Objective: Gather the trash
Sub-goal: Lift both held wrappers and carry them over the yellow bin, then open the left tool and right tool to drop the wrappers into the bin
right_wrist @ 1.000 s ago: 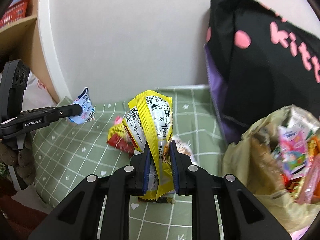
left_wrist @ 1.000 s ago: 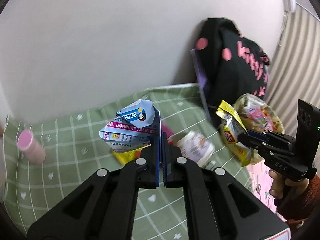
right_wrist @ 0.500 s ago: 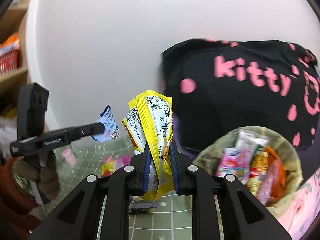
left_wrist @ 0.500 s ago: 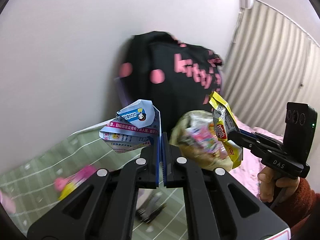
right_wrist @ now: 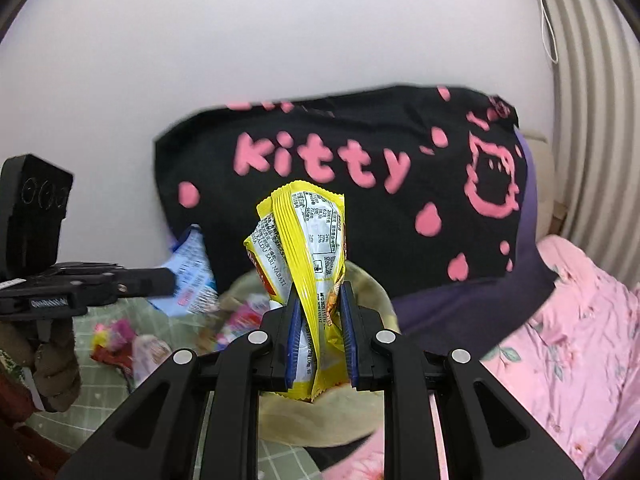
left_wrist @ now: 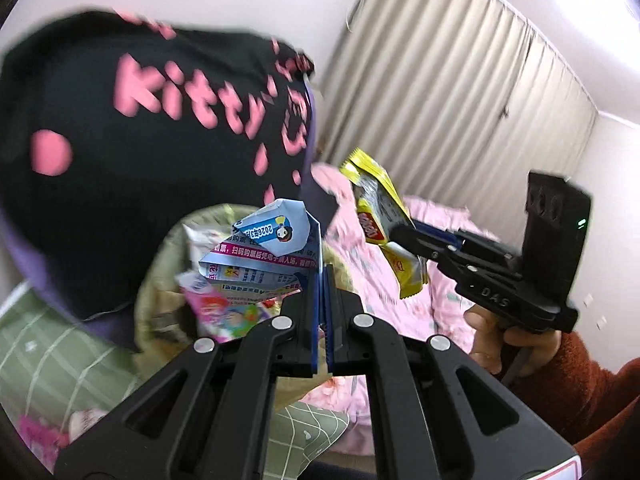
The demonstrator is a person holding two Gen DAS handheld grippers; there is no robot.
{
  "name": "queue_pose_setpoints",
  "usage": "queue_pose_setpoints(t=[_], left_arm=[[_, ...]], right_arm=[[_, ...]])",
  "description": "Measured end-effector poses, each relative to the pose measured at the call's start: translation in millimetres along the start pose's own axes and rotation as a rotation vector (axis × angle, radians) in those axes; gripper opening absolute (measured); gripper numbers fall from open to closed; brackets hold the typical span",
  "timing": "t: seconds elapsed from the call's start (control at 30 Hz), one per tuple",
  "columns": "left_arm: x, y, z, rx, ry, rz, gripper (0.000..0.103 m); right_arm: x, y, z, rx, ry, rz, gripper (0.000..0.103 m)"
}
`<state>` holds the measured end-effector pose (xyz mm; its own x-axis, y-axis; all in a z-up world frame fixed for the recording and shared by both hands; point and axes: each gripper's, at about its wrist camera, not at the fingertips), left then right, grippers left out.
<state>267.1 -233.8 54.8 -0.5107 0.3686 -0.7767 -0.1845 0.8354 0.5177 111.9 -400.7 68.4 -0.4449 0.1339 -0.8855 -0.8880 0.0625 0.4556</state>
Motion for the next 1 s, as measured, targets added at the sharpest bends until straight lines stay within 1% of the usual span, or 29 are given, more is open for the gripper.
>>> queue_pose_setpoints(t=[0.07, 0.1, 0.2, 0.27, 0.3, 0.4, 0.43, 0.6, 0.67, 0.77, 0.87, 1.0], left_arm=[[0.6, -26.2, 5.0, -0.001, 0.009, 0.058, 0.002], [3.1, -40.3, 9.3, -0.013, 0.008, 0.089, 0.002], [10.8, -69.3, 24.3, -0.070, 0.014, 0.153, 0.002], [16.3, -79.2, 31.9, -0.107, 0.011, 0.177, 0.002], [18.1, -85.0, 36.7, -0.139, 0.002, 0.188, 0.002], [22.3, -94.7, 46.7, -0.209, -0.002, 0.206, 0.002], [22.8, -95.8, 52.2, -0.219, 0.004, 0.210, 0.002], [26.2, -99.0, 64.2, -0.230, 0.027, 0.216, 0.002], [33.6, -89.9, 65.2, -0.234, 0.033, 0.219, 0.002], [34.0, -90.6, 67.0, -0.232, 0.050, 0.223, 0.002], [34.0, -86.3, 65.2, -0.202, 0.070, 0.220, 0.002], [29.1, -81.7, 57.8, -0.147, 0.076, 0.195, 0.002]], right_arm=[[4.0, -13.7, -7.0, 0.003, 0.001, 0.040, 0.018], [5.9, -19.7, -9.6, 0.000, 0.001, 0.057, 0.018], [13.5, -52.6, -12.2, -0.025, 0.016, 0.148, 0.018], [17.5, -72.7, -8.9, -0.037, 0.038, 0.194, 0.018], [20.8, -86.5, -7.9, -0.042, 0.053, 0.225, 0.018], [26.7, -112.5, -1.2, -0.043, 0.076, 0.280, 0.018], [28.2, -117.8, -0.1, -0.045, 0.082, 0.286, 0.018], [32.6, -136.8, 1.9, -0.049, 0.116, 0.309, 0.019], [32.9, -142.7, -0.6, -0.048, 0.114, 0.320, 0.019], [33.0, -148.1, -0.2, -0.024, 0.134, 0.343, 0.019], [32.7, -145.5, 0.3, -0.030, 0.129, 0.354, 0.019], [32.6, -130.7, -6.8, -0.021, 0.074, 0.317, 0.019]])
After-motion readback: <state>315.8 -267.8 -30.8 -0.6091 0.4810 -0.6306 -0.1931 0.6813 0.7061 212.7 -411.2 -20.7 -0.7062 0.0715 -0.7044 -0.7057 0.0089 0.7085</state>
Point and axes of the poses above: each gripper's, at about its wrist camera, not at the fingertips, and y roughly against the way its jaws point, z to its left, x to its underside, and after that the axes turned 3 degrees about -x, right-handed
